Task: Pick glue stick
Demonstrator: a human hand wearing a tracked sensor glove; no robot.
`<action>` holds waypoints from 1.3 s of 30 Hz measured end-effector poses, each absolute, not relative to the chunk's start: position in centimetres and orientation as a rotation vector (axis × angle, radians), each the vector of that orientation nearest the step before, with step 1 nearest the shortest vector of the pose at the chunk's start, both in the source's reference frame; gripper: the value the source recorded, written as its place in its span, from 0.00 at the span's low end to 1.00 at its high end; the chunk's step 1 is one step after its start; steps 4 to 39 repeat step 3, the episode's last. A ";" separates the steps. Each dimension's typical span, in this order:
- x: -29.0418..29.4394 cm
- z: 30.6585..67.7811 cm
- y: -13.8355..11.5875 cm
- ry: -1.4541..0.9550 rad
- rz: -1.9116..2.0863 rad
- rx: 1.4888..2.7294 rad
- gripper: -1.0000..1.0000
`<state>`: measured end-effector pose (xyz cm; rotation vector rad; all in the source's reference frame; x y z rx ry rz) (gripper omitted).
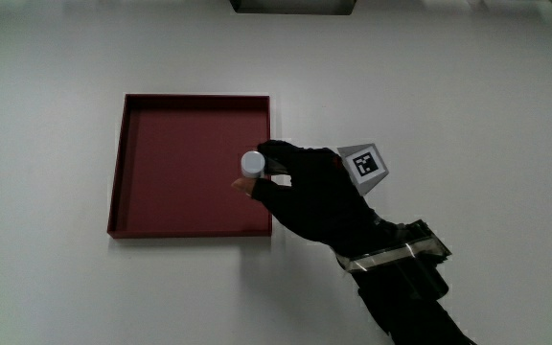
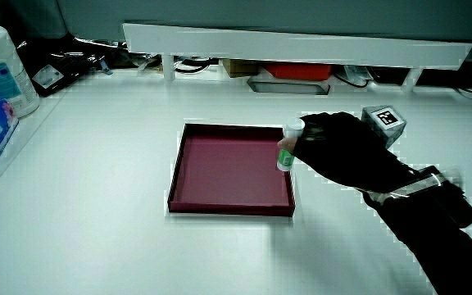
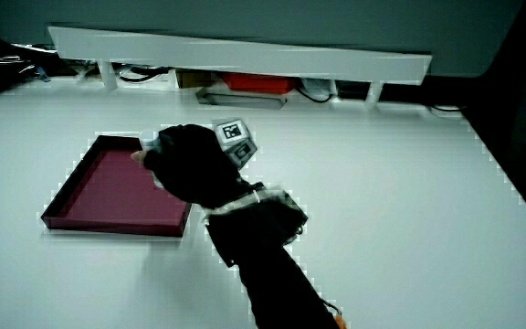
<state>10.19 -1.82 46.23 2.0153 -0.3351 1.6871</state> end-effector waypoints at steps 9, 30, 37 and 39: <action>11.7 45.5 -1.9 -0.327 1.660 2.057 1.00; 11.7 45.5 -1.9 -0.327 1.660 2.057 1.00; 11.7 45.5 -1.9 -0.327 1.660 2.057 1.00; 11.7 45.5 -1.9 -0.327 1.660 2.057 1.00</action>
